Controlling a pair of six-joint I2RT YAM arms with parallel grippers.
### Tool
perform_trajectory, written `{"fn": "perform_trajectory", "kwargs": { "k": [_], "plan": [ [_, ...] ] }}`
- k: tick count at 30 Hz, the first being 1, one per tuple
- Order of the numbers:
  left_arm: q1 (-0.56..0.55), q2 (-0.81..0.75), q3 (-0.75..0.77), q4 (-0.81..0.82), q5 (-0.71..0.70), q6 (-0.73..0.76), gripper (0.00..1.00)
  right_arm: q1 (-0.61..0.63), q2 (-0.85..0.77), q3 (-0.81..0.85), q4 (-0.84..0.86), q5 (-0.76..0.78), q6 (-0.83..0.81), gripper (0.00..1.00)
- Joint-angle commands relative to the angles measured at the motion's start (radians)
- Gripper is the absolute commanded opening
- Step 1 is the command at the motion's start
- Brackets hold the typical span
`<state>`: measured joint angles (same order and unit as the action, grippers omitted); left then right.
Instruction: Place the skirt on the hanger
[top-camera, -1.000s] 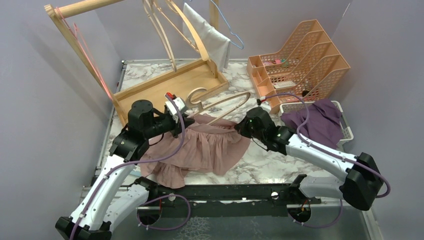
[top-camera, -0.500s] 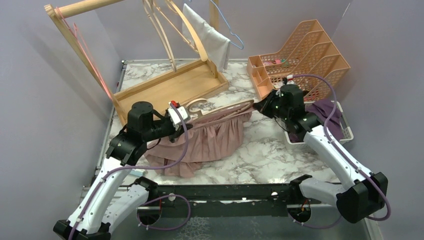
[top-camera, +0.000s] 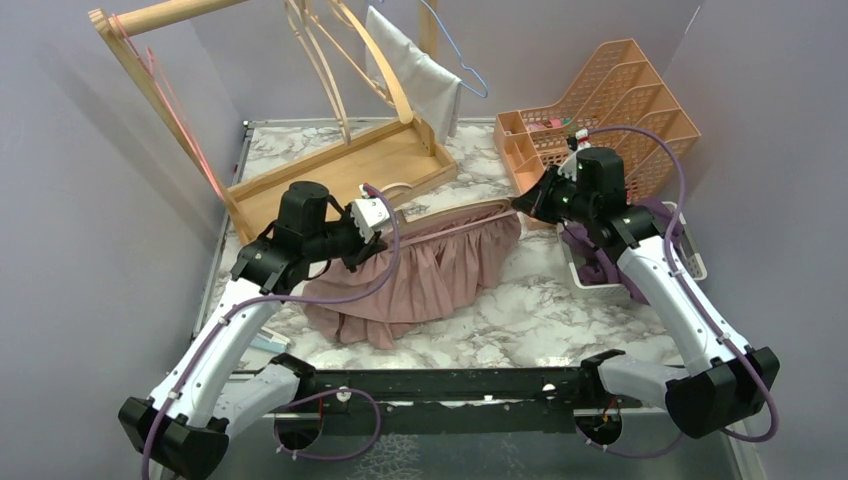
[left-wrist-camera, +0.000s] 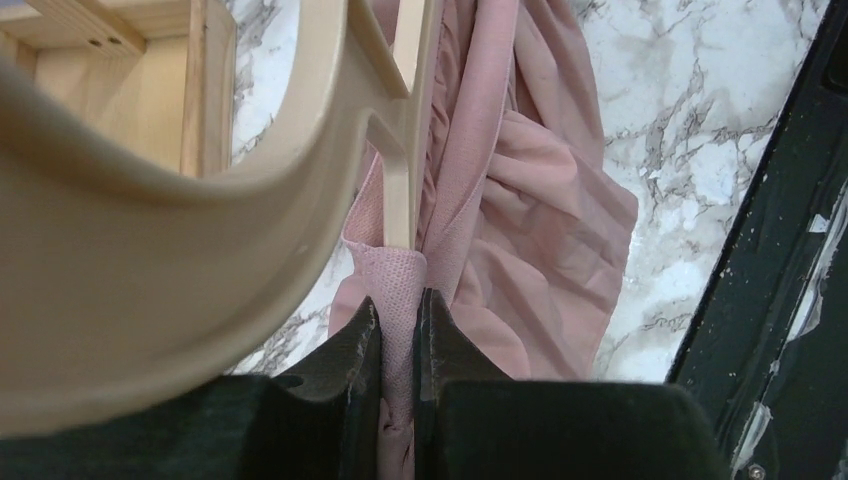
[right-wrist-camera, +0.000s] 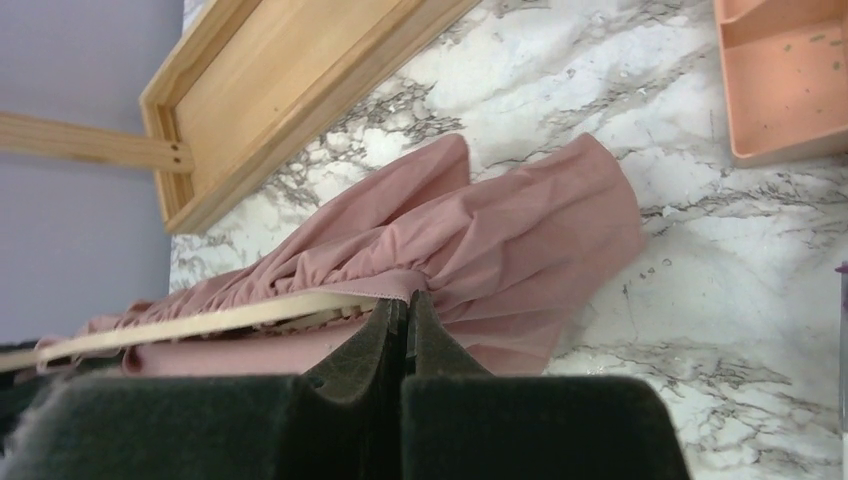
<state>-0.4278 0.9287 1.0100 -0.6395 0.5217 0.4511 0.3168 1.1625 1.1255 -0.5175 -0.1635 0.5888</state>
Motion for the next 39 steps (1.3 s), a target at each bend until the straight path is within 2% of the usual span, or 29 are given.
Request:
{"fn": "perform_trajectory", "kwargs": {
  "k": [1, 6, 12, 13, 17, 19, 22, 24, 28, 33, 39],
  "plan": [
    [0.016, 0.060, 0.055, -0.142, -0.145, -0.027, 0.00, -0.058, -0.038, 0.010, 0.091, -0.052, -0.111, 0.01],
    [0.003, 0.124, 0.092, -0.146, -0.068, -0.045, 0.00, -0.058, -0.035, -0.066, 0.252, -0.354, -0.117, 0.01],
    [-0.045, 0.148, 0.083, -0.151, -0.017, -0.032, 0.00, -0.058, 0.016, -0.098, 0.313, -0.325, -0.123, 0.01],
    [-0.053, 0.150, 0.079, -0.159, -0.015, -0.026, 0.00, -0.058, 0.028, -0.087, 0.279, -0.261, -0.121, 0.01],
    [-0.076, 0.130, 0.052, -0.205, -0.085, 0.011, 0.00, -0.060, 0.117, 0.040, -0.017, 0.242, -0.049, 0.01],
    [-0.084, 0.110, 0.035, -0.225, -0.129, 0.026, 0.00, -0.069, 0.121, 0.042, -0.040, 0.328, -0.031, 0.01],
    [-0.087, 0.109, 0.036, -0.239, -0.178, 0.038, 0.00, -0.070, 0.096, 0.045, -0.021, 0.352, -0.014, 0.01],
    [-0.099, 0.136, 0.043, -0.252, -0.203, 0.034, 0.00, -0.070, 0.077, 0.050, 0.022, 0.289, -0.031, 0.01],
    [-0.127, 0.193, 0.069, -0.256, -0.228, 0.027, 0.00, -0.070, 0.024, -0.015, 0.242, -0.034, -0.145, 0.01],
    [-0.132, 0.259, 0.143, -0.249, -0.261, 0.005, 0.00, -0.070, 0.057, -0.032, 0.253, -0.348, -0.205, 0.01],
    [-0.132, 0.271, 0.212, -0.207, -0.151, -0.021, 0.00, -0.070, 0.079, -0.089, 0.224, -0.527, -0.256, 0.01]
  ]
}}
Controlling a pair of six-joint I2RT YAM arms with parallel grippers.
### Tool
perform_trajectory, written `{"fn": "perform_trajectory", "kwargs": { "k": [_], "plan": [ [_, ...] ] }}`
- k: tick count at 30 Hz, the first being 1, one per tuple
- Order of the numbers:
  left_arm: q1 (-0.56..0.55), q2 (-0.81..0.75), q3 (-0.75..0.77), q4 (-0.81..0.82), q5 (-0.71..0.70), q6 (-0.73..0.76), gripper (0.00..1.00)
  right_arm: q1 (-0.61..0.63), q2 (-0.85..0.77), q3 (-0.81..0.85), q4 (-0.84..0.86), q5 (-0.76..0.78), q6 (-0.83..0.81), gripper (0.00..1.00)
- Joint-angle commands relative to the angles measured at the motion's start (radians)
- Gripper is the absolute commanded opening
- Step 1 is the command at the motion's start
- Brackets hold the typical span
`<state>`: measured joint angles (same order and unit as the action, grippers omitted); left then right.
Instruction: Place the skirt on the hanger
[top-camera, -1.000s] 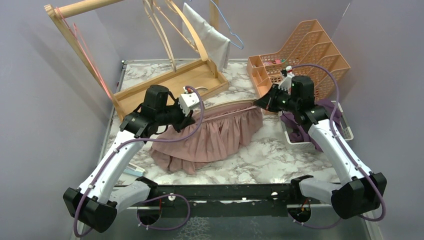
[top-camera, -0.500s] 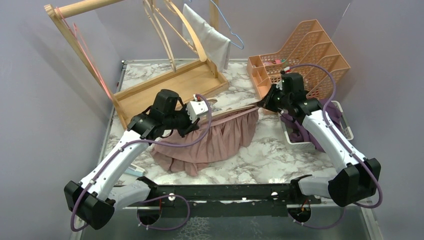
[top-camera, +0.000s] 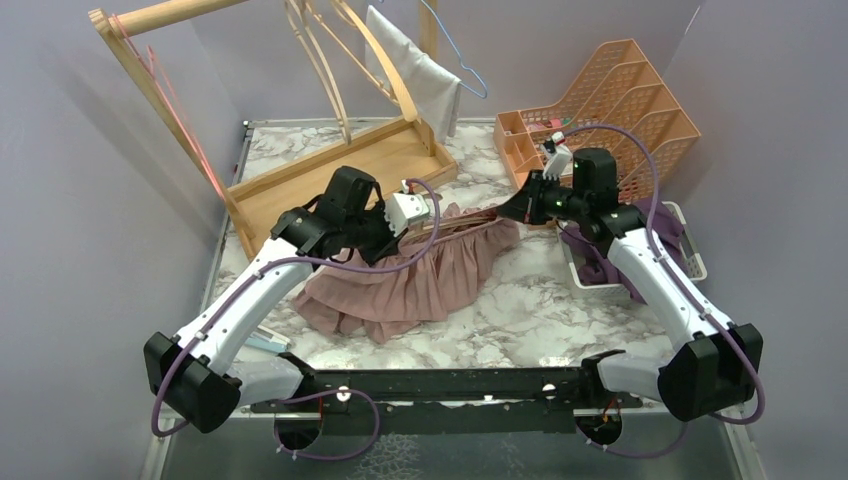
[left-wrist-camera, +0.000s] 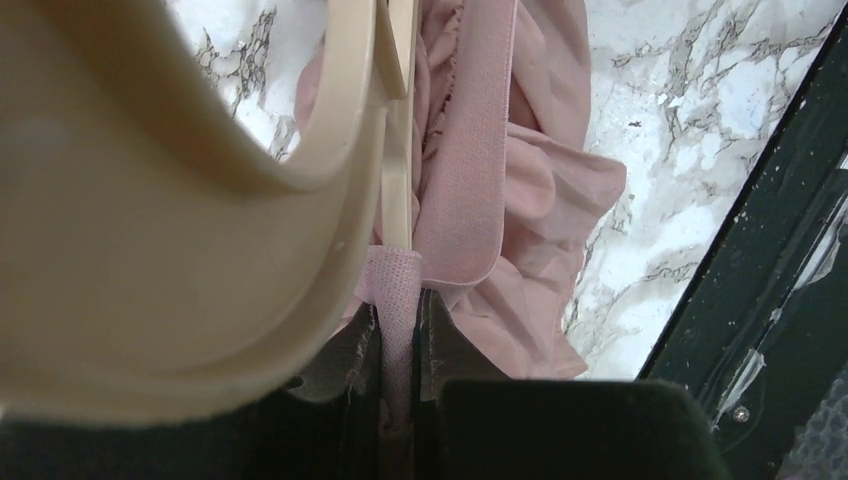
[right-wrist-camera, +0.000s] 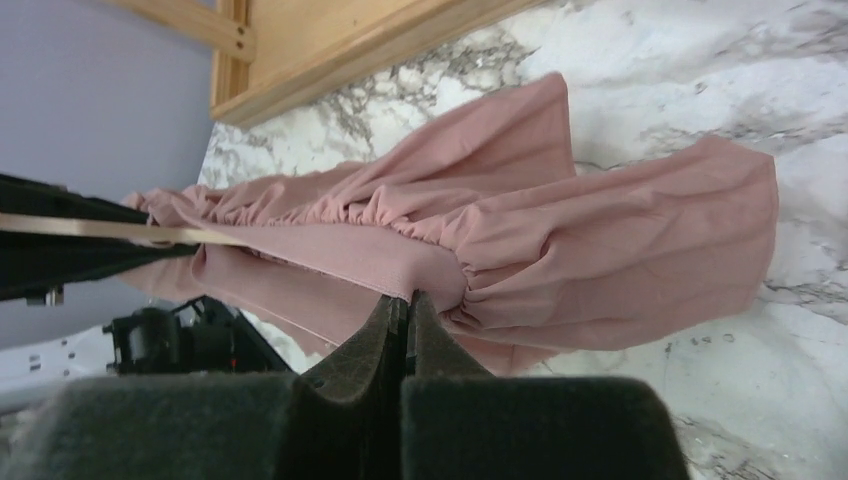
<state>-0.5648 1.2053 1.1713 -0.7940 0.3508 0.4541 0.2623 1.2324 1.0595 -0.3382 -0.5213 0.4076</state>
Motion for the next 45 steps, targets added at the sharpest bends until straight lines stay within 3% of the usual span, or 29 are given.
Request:
{"fn": "perform_trajectory", "kwargs": {
  "k": [1, 6, 13, 18, 20, 24, 28, 32, 41, 45],
  "plan": [
    [0.005, -0.005, 0.060, -0.045, 0.046, -0.032, 0.00, -0.015, 0.013, -0.021, 0.033, -0.190, -0.081, 0.01],
    [0.004, 0.007, 0.089, 0.003, 0.114, -0.080, 0.00, 0.023, 0.029, 0.019, 0.012, -0.289, -0.110, 0.01],
    [0.003, 0.022, 0.066, 0.071, 0.199, -0.104, 0.00, 0.255, 0.114, 0.083, 0.079, -0.154, -0.052, 0.01],
    [0.003, -0.015, 0.034, 0.073, 0.183, -0.074, 0.00, 0.267, 0.077, 0.083, 0.093, -0.106, -0.045, 0.01],
    [0.004, -0.047, 0.020, 0.073, 0.200, -0.057, 0.00, 0.267, 0.051, 0.103, 0.034, -0.070, -0.110, 0.08],
    [0.003, -0.107, 0.000, 0.075, 0.271, -0.022, 0.00, 0.267, -0.001, 0.144, -0.044, -0.115, -0.277, 0.38],
    [0.003, -0.130, 0.003, 0.079, 0.287, -0.016, 0.00, 0.267, -0.021, 0.190, -0.035, -0.224, -0.384, 0.51],
    [0.004, -0.125, 0.014, 0.082, 0.290, -0.012, 0.00, 0.269, 0.024, 0.236, -0.007, -0.312, -0.476, 0.56],
    [0.003, -0.115, 0.051, 0.085, 0.354, 0.028, 0.00, 0.361, 0.146, 0.323, -0.223, -0.417, -0.918, 0.57],
    [0.003, -0.136, 0.043, 0.086, 0.366, 0.037, 0.00, 0.375, 0.167, 0.325, -0.242, -0.390, -0.955, 0.54]
  ]
}}
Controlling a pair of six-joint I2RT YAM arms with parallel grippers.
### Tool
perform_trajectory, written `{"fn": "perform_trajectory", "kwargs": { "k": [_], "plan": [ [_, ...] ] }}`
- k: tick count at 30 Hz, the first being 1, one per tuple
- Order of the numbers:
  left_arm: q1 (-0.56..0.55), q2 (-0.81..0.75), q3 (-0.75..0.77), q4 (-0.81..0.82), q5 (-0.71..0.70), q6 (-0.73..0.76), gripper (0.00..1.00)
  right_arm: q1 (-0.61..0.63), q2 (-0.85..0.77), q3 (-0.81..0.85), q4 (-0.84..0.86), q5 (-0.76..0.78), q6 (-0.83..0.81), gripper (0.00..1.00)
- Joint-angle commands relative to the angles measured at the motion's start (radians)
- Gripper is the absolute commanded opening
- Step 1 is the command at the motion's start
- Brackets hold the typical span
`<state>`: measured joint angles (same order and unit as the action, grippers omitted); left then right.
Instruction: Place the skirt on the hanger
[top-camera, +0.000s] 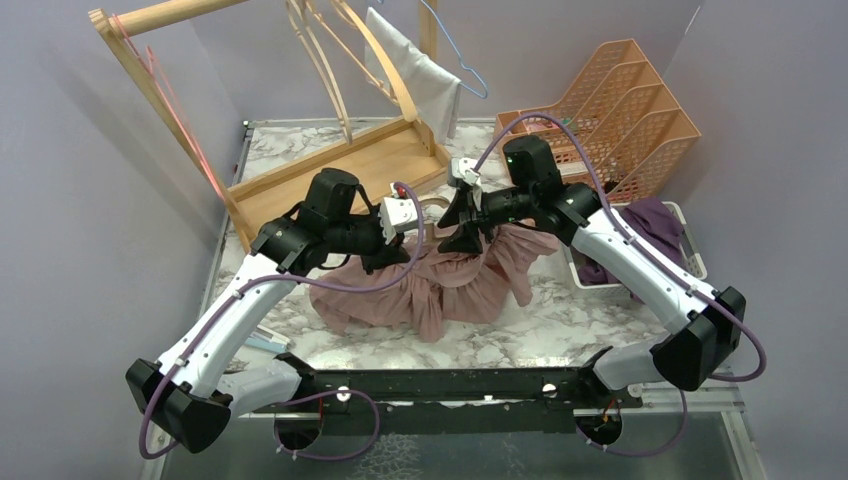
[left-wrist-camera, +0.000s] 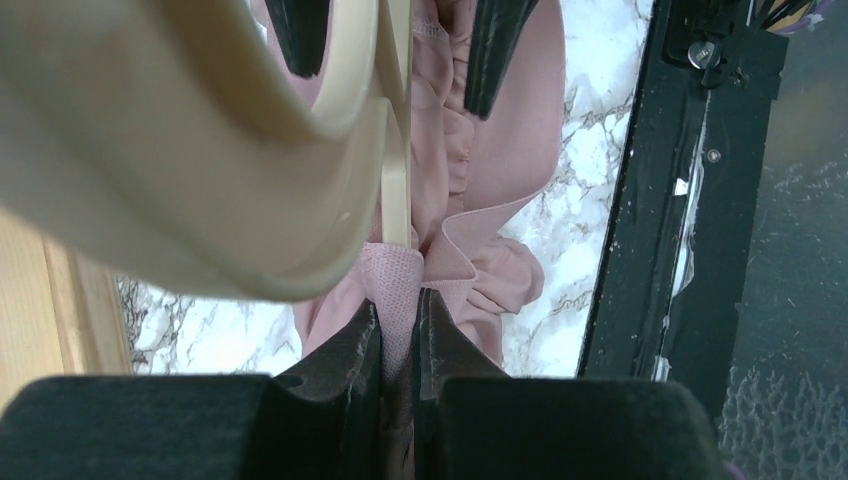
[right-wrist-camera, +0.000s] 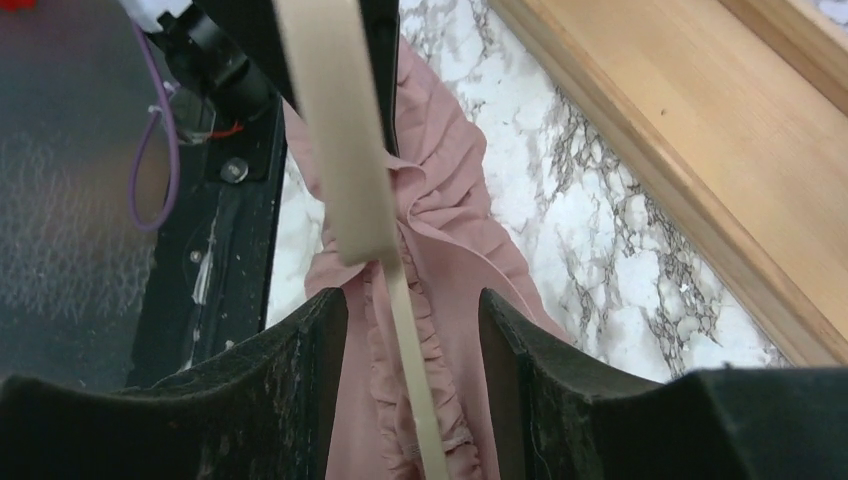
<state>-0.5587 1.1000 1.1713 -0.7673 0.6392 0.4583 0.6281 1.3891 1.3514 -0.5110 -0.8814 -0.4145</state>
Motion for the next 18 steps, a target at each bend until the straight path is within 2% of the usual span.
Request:
{"fn": "perform_trajectory", "kwargs": {
  "k": [1, 3, 6, 8, 9, 13, 18],
  "plan": [
    [-0.003, -0.038, 0.040, 0.061, 0.080, 0.032, 0.00, 0.014, 0.010, 0.032, -0.076, -0.033, -0.139, 0.53],
    [-0.003, -0.053, 0.037, 0.066, 0.093, 0.027, 0.00, 0.020, 0.007, 0.032, -0.094, -0.053, -0.156, 0.43],
    [-0.003, -0.087, 0.037, 0.079, 0.122, -0.003, 0.02, 0.025, -0.001, 0.036, -0.128, -0.077, -0.183, 0.20],
    [-0.003, -0.116, 0.032, 0.101, 0.102, -0.066, 0.13, 0.025, -0.018, 0.041, -0.149, -0.085, -0.204, 0.05],
    [-0.002, -0.130, 0.029, 0.111, 0.073, -0.113, 0.19, 0.025, -0.034, 0.039, -0.151, -0.084, -0.210, 0.02],
    [-0.001, -0.193, 0.017, 0.129, -0.029, -0.259, 0.30, 0.023, -0.140, -0.011, -0.094, -0.065, -0.219, 0.01],
    [-0.001, -0.303, -0.047, 0.113, -0.055, -0.344, 0.30, 0.018, -0.229, -0.024, -0.042, -0.056, -0.178, 0.01]
  ]
}}
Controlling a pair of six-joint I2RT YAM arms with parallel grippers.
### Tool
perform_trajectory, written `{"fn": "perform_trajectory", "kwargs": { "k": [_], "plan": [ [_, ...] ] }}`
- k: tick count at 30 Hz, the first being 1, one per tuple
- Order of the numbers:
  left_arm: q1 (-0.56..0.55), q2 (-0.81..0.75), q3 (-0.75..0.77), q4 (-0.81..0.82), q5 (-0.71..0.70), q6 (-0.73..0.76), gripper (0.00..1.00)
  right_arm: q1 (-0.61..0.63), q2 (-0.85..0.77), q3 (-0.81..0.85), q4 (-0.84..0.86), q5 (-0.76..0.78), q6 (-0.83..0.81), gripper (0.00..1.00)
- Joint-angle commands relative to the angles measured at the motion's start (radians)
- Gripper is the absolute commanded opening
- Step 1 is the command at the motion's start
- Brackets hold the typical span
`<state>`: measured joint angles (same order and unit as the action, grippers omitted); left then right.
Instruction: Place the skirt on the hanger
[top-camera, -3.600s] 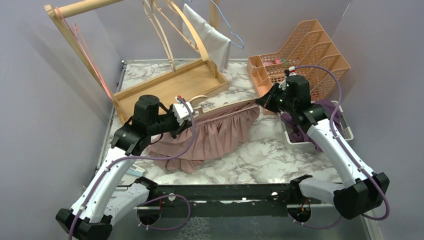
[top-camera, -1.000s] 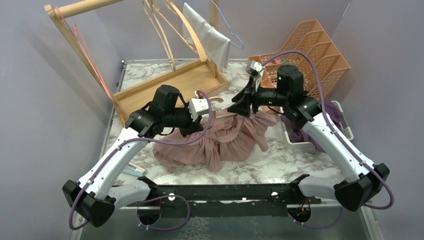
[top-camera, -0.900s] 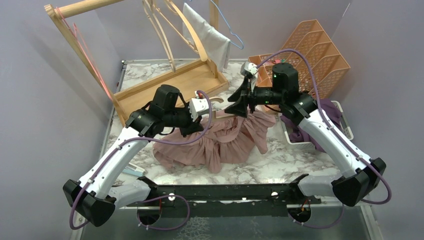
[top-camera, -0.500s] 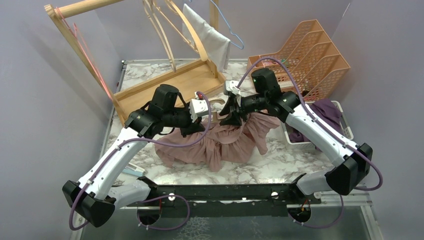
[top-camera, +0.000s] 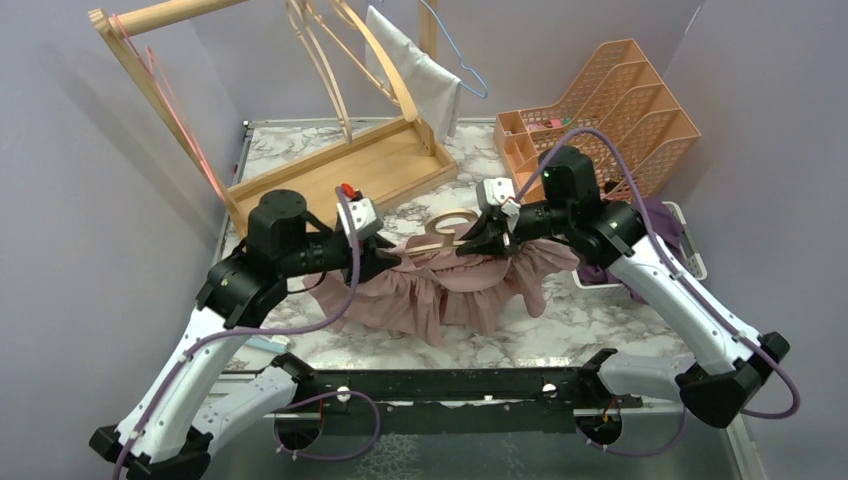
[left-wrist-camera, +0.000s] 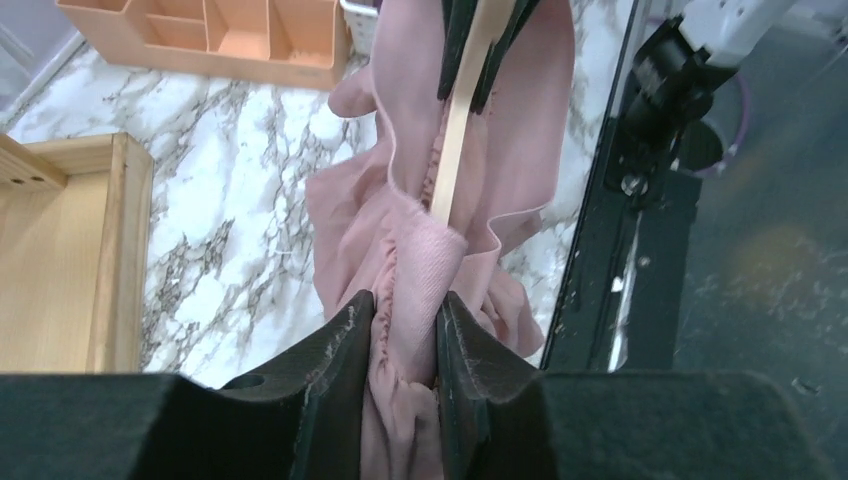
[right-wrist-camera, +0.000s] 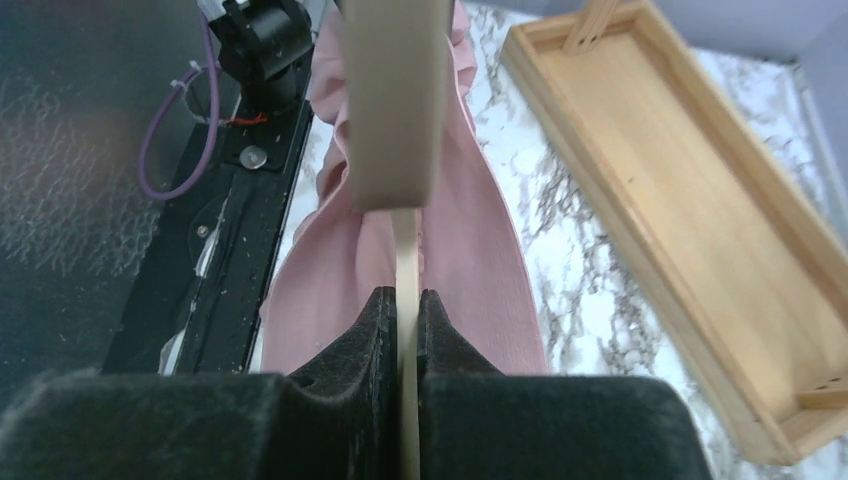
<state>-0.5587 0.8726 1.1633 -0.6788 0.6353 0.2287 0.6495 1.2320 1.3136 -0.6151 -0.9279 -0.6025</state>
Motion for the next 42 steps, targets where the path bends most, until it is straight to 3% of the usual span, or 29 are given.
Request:
{"fn": "perform_trajectory", "kwargs": {
  "k": [1, 4, 8, 15, 18, 25, 27, 29, 34, 35, 40, 42],
  "plan": [
    [-0.001, -0.096, -0.044, 0.014, -0.056, -0.118, 0.27, -0.004, -0.072, 0.029, 0.050, -0.010, 0.016, 0.01],
    [-0.001, -0.149, -0.042, -0.024, -0.110, -0.139, 0.30, -0.004, -0.073, 0.070, 0.012, -0.030, 0.023, 0.01],
    [-0.001, -0.181, 0.006, -0.035, -0.154, -0.165, 0.51, -0.004, -0.077, 0.093, -0.001, -0.055, 0.052, 0.01],
    [-0.001, -0.089, 0.154, -0.020, -0.034, -0.071, 0.79, -0.004, 0.026, 0.170, -0.104, -0.126, 0.075, 0.01],
    [-0.001, -0.065, 0.160, -0.019, 0.011, -0.019, 0.96, -0.004, 0.062, 0.203, -0.129, -0.169, 0.074, 0.01],
    [-0.001, -0.046, 0.067, -0.105, 0.067, -0.002, 0.99, -0.004, 0.080, 0.222, -0.173, -0.242, 0.025, 0.01],
    [-0.001, -0.044, 0.043, -0.125, 0.101, -0.041, 0.92, -0.004, 0.091, 0.238, -0.214, -0.263, -0.005, 0.01],
    [-0.001, -0.050, 0.004, -0.126, 0.103, -0.059, 0.78, -0.004, 0.104, 0.243, -0.237, -0.274, -0.028, 0.01],
    [-0.001, -0.022, 0.005, -0.127, 0.065, -0.085, 0.07, -0.005, 0.151, 0.272, -0.287, -0.291, -0.047, 0.01],
    [-0.001, -0.021, 0.002, -0.127, 0.082, -0.068, 0.00, -0.004, 0.155, 0.271, -0.284, -0.292, -0.051, 0.01],
    [-0.001, -0.039, -0.035, -0.122, 0.058, -0.066, 0.00, -0.004, 0.171, 0.251, -0.212, -0.288, 0.007, 0.03],
    [-0.001, -0.056, -0.043, -0.103, -0.023, -0.115, 0.00, -0.004, 0.164, 0.226, -0.134, -0.256, 0.075, 0.16]
  ]
}}
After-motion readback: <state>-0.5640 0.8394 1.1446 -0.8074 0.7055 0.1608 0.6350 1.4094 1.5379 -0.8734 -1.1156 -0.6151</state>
